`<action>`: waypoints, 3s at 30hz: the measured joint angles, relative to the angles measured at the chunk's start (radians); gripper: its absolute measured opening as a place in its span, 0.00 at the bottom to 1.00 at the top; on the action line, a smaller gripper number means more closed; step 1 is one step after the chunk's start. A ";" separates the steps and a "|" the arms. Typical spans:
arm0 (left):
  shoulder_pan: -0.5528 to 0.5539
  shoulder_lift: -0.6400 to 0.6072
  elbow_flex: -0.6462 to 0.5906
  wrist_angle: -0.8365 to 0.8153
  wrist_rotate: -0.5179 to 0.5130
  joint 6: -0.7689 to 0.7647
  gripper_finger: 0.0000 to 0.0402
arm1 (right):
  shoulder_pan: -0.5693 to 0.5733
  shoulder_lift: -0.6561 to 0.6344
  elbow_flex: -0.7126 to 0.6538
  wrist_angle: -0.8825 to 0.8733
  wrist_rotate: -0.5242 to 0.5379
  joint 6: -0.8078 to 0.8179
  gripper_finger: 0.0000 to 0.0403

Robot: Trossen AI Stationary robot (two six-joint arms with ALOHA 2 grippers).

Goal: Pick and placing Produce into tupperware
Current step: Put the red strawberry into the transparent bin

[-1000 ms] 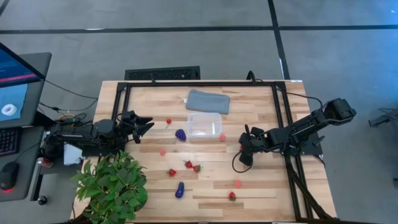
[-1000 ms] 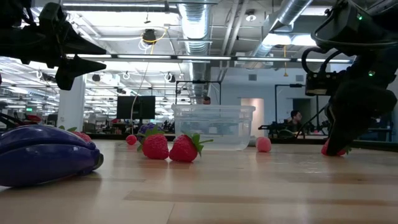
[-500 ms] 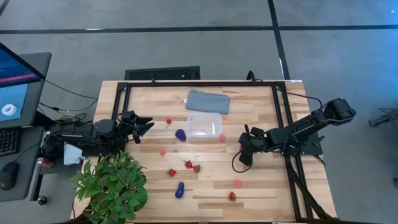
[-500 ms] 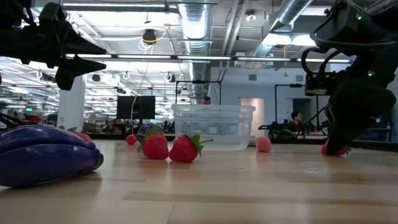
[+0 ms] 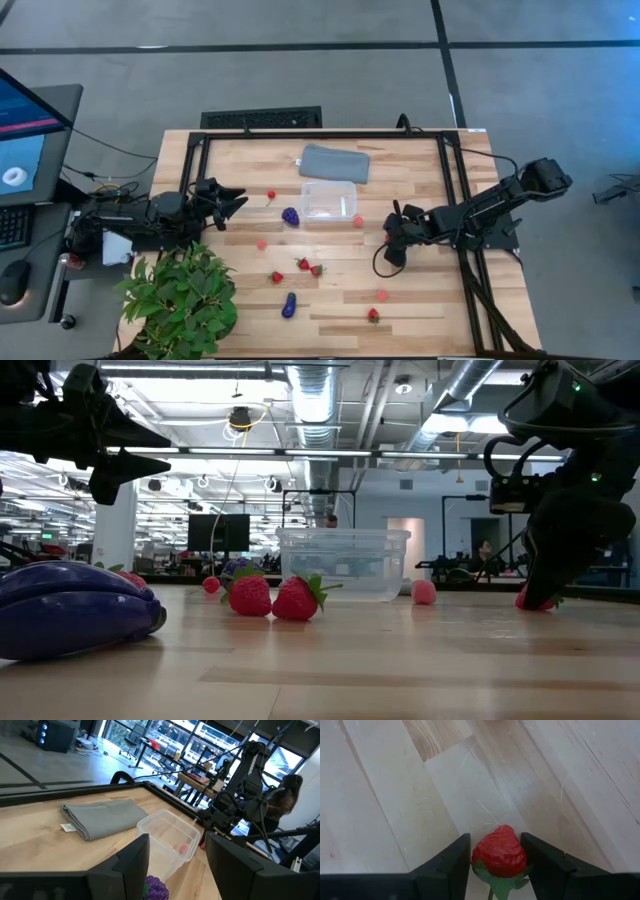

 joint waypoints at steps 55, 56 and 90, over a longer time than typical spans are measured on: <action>0.000 0.000 0.000 0.001 0.000 0.000 0.46 | 0.000 0.002 0.054 -0.007 -0.027 -0.008 0.41; 0.000 0.000 0.000 0.001 0.000 0.000 0.46 | 0.000 0.002 0.060 -0.007 -0.027 -0.015 0.41; 0.000 0.000 0.000 0.000 0.000 0.002 0.46 | -0.252 0.000 0.438 -0.005 -0.020 -0.429 0.44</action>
